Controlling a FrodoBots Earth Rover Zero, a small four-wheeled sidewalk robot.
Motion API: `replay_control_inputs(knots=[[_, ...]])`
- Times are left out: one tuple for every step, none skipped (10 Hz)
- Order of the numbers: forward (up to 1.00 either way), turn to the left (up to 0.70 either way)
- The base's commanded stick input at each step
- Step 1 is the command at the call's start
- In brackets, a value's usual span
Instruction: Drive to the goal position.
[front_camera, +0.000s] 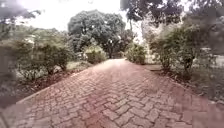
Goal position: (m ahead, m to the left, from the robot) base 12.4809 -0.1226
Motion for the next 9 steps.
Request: replay_control_inputs(knots=[[0.7,0.0],[0.7,0.0],[0.7,0.0],[0.7,0.0],[0.7,0.0],[0.7,0.0],[0.7,0.0],[0.7,0.0],[0.7,-0.14]])
